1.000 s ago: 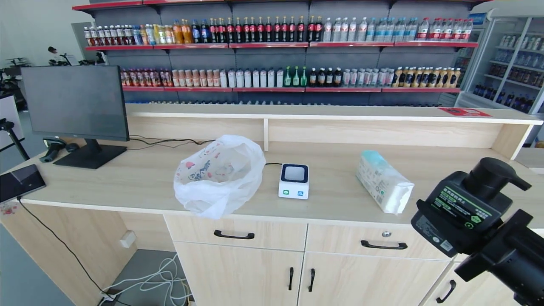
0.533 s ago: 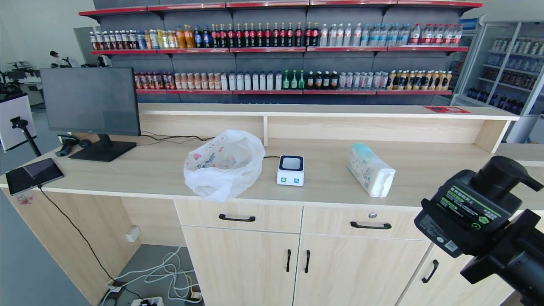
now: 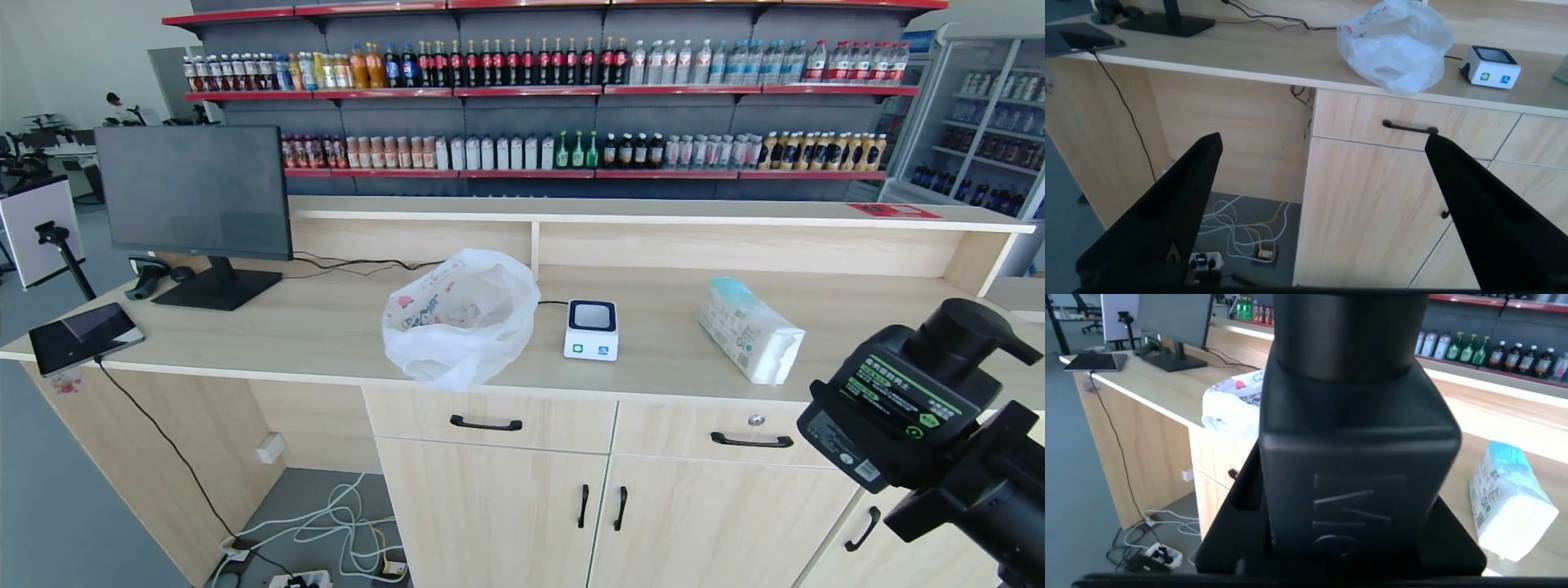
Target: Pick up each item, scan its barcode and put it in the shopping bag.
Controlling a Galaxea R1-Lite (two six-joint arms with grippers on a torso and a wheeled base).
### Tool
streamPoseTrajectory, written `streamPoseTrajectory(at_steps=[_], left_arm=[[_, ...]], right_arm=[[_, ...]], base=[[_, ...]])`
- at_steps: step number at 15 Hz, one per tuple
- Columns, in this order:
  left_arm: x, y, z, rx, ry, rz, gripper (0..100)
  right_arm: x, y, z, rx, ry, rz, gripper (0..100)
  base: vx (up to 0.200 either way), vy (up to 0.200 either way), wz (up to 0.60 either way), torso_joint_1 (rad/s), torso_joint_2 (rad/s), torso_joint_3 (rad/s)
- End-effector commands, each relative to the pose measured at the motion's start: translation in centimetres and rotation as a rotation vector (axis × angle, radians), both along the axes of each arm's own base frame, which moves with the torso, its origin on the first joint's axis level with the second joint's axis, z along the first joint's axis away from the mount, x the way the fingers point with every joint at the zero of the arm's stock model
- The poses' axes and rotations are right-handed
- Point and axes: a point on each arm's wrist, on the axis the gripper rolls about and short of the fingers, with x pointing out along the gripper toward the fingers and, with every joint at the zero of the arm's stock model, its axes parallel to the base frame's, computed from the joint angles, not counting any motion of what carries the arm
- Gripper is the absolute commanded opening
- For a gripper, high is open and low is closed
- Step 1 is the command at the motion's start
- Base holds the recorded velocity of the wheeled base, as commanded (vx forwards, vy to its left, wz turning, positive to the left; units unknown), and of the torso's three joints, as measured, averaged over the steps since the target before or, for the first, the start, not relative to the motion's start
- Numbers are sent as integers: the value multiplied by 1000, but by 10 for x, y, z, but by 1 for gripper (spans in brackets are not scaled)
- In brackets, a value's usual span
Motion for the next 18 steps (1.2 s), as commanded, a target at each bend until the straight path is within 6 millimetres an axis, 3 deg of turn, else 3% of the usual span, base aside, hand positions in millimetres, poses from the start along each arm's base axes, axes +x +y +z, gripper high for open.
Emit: streamPoseTrajectory(at_steps=[1,8,15,18], left_arm=[[0,0,0,-1,1,1,100],[0,0,0,-1,1,0,100],[0,0,0,2,1,0,100],[0,0,0,2,1,0,100]], right_arm=[[1,0,-1,-2,3,0,0],[0,0,0,-1,1,3,0],[1,1,-1,-6,3,3,0],[0,1,0,-3,1,3,0]], base=[[0,200,0,-2,-2,2],[0,200,0,2,0,2],[0,0,0,0,0,0],[200,0,0,2,1,6]])
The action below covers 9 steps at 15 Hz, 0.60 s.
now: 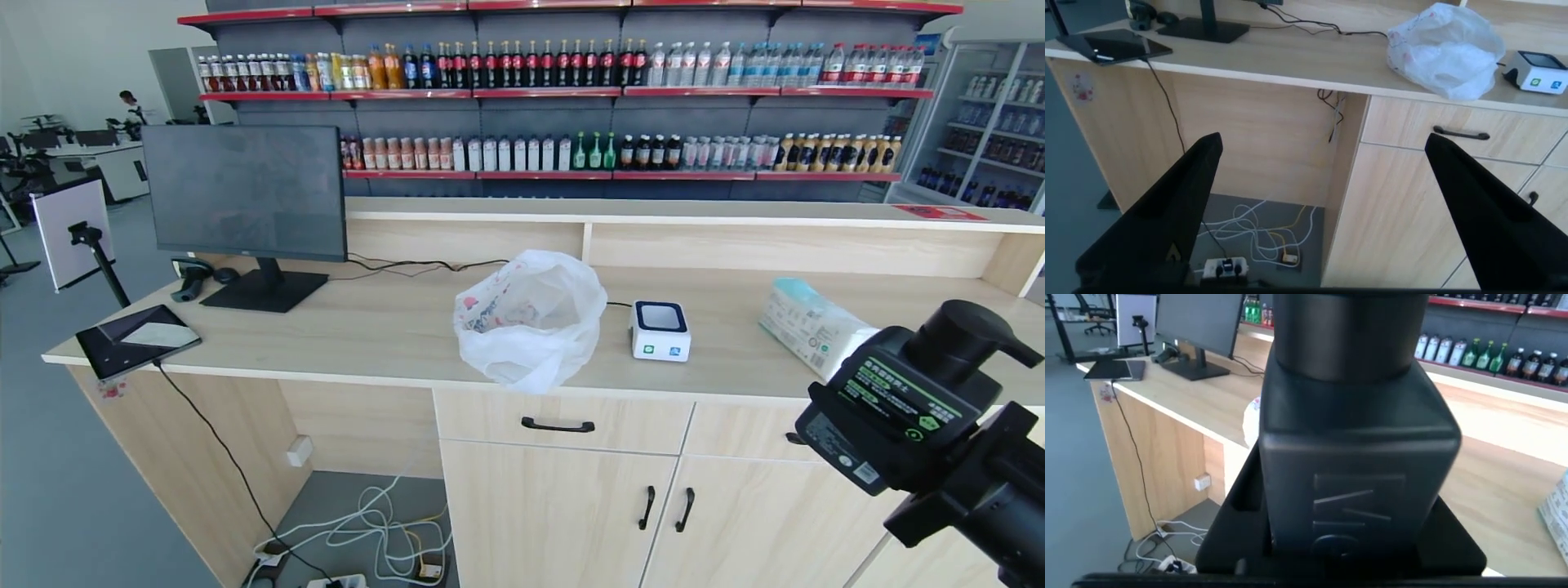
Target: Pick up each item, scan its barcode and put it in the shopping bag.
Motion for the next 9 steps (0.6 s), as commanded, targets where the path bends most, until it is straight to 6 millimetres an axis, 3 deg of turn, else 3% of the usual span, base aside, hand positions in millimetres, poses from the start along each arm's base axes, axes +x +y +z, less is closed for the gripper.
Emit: streamPoseTrajectory(at_steps=[1,6,9], left_arm=[[0,0,0,0,1,0,100],[0,0,0,-2,1,0,100],[0,0,0,0,1,0,100]], right_arm=[[0,0,0,-1,2,0,0],[-1,0,1,2,-4,0,0],[-1,-1,2,5,-9,0,0]], base=[[200,0,0,-12,-12,7],[200,0,0,5,7,4],[0,0,0,0,0,0]])
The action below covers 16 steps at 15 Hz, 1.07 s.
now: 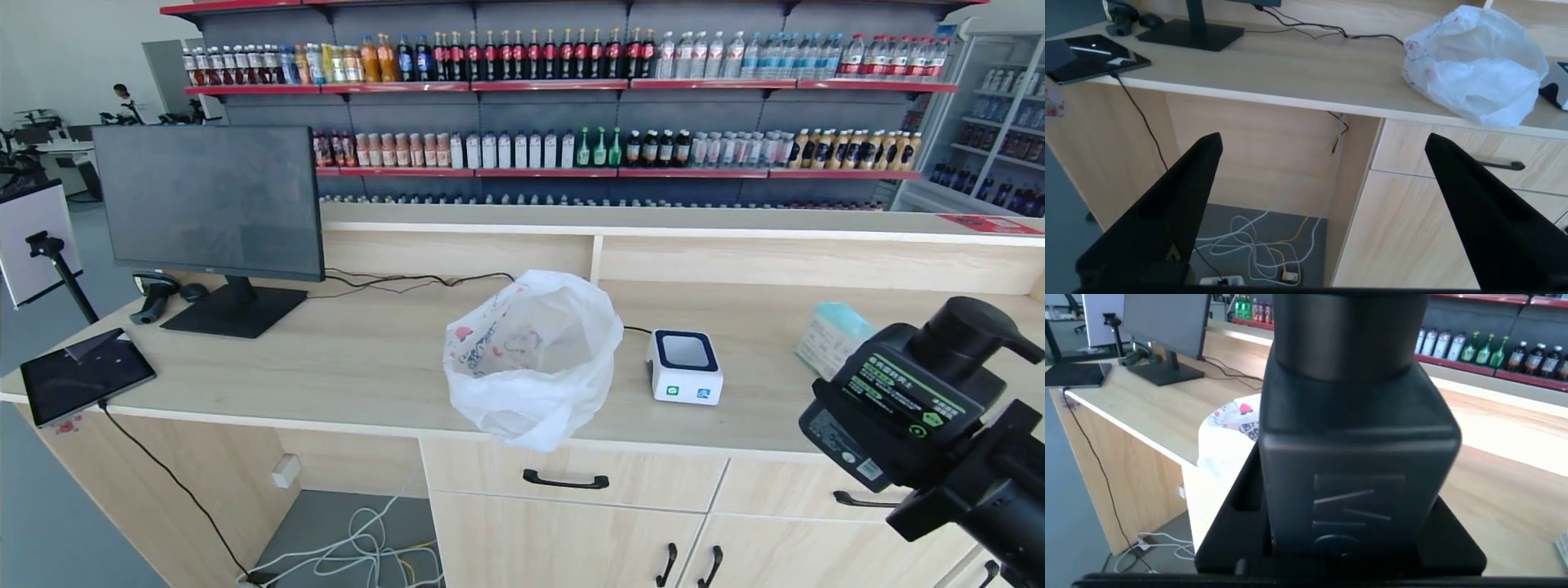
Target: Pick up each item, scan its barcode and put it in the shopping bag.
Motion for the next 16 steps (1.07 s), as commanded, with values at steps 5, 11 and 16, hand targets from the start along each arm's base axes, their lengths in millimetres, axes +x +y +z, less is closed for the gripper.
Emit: streamPoseTrajectory(at_steps=[5,11,16], left_arm=[[0,0,0,0,-1,0,100],[0,0,0,1,-1,0,100],[0,0,0,1,0,0,100]], right_arm=[[6,3,-5,-16,30,6,0],[50,30,-6,-16,58,26,0],[102,75,-8,12,44,91,0]], base=[[0,0,0,0,0,0],[0,0,0,0,0,0],[0,0,0,0,0,0]])
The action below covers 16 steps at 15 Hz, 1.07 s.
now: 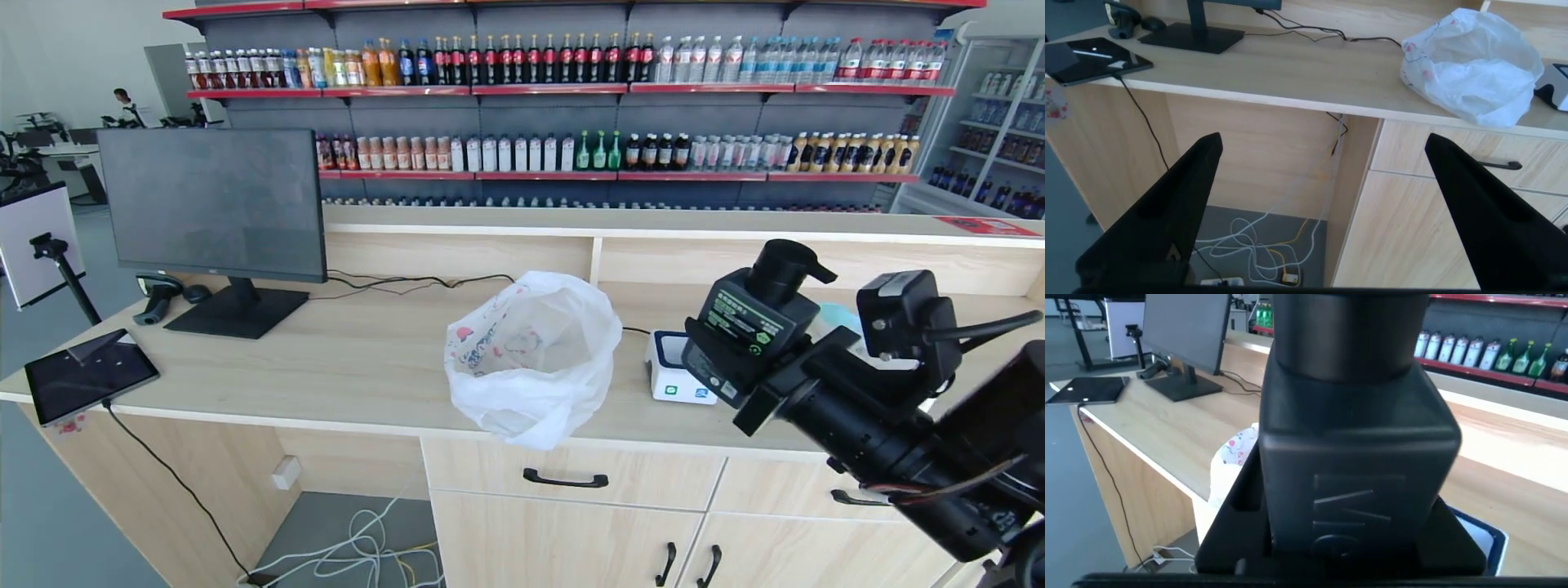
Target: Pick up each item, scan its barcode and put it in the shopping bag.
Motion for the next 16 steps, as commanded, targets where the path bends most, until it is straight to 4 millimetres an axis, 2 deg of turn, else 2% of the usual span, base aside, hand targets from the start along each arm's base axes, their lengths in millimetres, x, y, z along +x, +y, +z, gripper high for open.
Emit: streamPoseTrajectory(at_steps=[1,5,8,12,14,16], left_arm=[[0,0,0,1,0,0,100],[0,0,0,1,2,0,100],[0,0,0,1,0,0,100],[0,0,0,2,0,0,100],[0,0,0,2,-1,0,100],[0,0,0,2,-3,0,100]], right_arm=[[25,30,-16,3,45,57,0],[42,54,-25,9,49,93,0],[70,79,-27,57,17,109,0],[86,93,-37,64,15,100,0],[89,113,-49,109,58,150,0],[97,127,-46,175,53,181,0]], base=[[0,0,0,0,0,0],[0,0,0,0,0,0],[0,0,0,0,0,0],[0,0,0,0,0,0],[0,0,0,0,0,0],[0,0,0,0,0,0]])
